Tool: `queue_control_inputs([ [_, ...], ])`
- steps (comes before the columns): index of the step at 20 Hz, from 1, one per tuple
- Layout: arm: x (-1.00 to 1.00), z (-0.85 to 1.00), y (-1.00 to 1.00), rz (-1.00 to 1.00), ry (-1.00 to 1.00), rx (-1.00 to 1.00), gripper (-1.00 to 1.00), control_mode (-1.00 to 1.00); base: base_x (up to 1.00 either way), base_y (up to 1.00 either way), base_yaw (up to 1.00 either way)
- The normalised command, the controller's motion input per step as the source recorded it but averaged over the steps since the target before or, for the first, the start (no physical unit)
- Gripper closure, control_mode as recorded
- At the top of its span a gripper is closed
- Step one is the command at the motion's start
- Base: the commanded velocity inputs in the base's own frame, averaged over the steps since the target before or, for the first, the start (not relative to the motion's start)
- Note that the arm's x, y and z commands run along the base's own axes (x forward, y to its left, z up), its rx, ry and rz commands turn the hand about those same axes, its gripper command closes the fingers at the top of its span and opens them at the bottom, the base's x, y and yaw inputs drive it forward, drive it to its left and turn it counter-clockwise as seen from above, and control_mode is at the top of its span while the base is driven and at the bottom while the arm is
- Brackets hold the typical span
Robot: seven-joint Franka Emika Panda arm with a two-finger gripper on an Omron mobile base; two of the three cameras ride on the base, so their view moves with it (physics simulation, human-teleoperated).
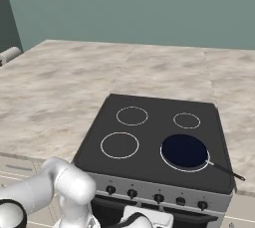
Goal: Turn on the front right burner of the stove.
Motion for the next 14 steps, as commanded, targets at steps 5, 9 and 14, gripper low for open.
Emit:
queue_control_inputs([
  [5, 0.18, -0.03, -0.10, 0.00, 0.00, 0.04, -1.00, -1.00, 0.00, 0.00, 0.00],
  [9, 0.16, -0.13, -0.10, 0.00, 0.00, 0.02, -1.00, -1.00, 0.00, 0.00, 0.00],
  [14, 0.12, -0.24, -0.05, 0.00, 0.00, 0.00, -1.00, -1.00, 0.00, 0.00, 0.00],
])
